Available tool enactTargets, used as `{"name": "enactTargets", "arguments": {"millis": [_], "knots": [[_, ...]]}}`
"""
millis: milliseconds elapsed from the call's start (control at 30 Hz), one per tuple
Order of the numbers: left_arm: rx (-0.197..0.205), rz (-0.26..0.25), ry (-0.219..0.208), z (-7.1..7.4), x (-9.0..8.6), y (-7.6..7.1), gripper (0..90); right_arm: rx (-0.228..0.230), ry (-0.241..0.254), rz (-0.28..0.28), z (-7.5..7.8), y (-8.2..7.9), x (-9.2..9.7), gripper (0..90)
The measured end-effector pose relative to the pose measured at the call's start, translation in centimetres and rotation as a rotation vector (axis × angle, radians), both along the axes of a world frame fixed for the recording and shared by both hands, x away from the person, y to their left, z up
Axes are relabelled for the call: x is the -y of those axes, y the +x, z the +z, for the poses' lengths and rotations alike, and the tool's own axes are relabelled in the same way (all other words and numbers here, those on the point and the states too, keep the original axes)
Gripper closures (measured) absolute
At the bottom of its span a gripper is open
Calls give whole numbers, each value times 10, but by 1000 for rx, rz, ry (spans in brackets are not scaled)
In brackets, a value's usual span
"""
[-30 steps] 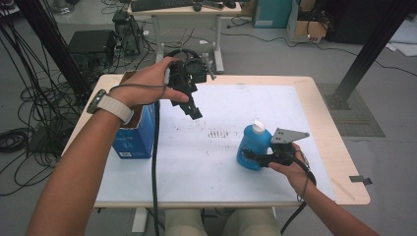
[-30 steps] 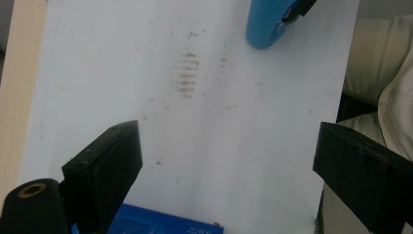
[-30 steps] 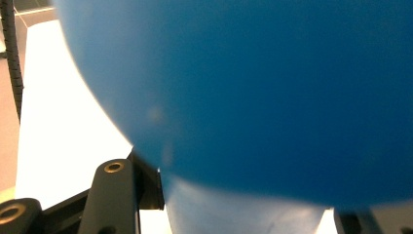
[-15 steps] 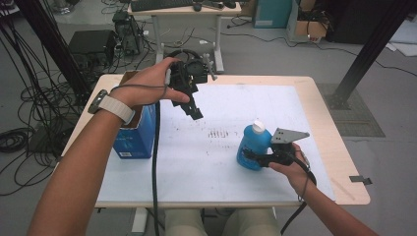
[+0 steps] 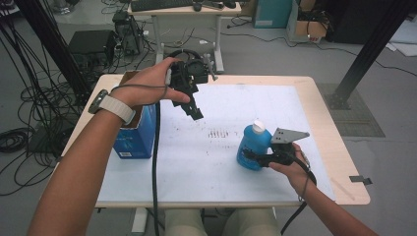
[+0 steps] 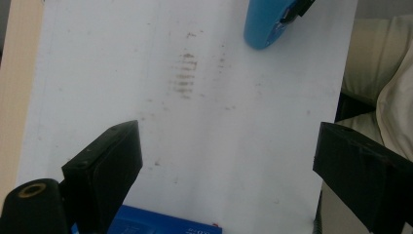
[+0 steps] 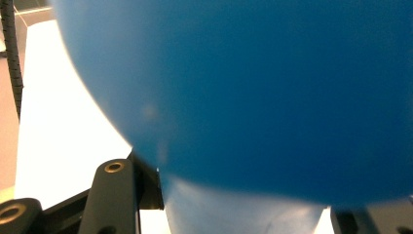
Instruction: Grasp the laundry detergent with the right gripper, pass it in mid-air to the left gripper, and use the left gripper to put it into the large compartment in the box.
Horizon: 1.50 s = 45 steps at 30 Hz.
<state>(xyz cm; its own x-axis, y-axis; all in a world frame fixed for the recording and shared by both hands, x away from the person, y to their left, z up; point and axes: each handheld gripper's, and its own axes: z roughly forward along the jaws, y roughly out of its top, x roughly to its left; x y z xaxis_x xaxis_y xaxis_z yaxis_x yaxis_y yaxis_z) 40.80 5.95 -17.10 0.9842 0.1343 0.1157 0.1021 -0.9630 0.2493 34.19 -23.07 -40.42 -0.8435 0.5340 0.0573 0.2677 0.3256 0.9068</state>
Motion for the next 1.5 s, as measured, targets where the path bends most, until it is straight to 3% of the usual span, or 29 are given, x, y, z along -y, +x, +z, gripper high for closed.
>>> {"name": "enactTargets", "arguments": {"millis": [300, 433, 1500], "knots": [[1, -1, 0, 0, 0, 0, 109, -5, -19, 2, 1, 0, 1, 426], [1, 1, -2, 0, 0, 0, 109, 20, -11, 23, 0, 3, 1, 426], [2, 0, -2, 0, 2, 0, 109, 12, -6, 21, 0, 3, 1, 425]]}}
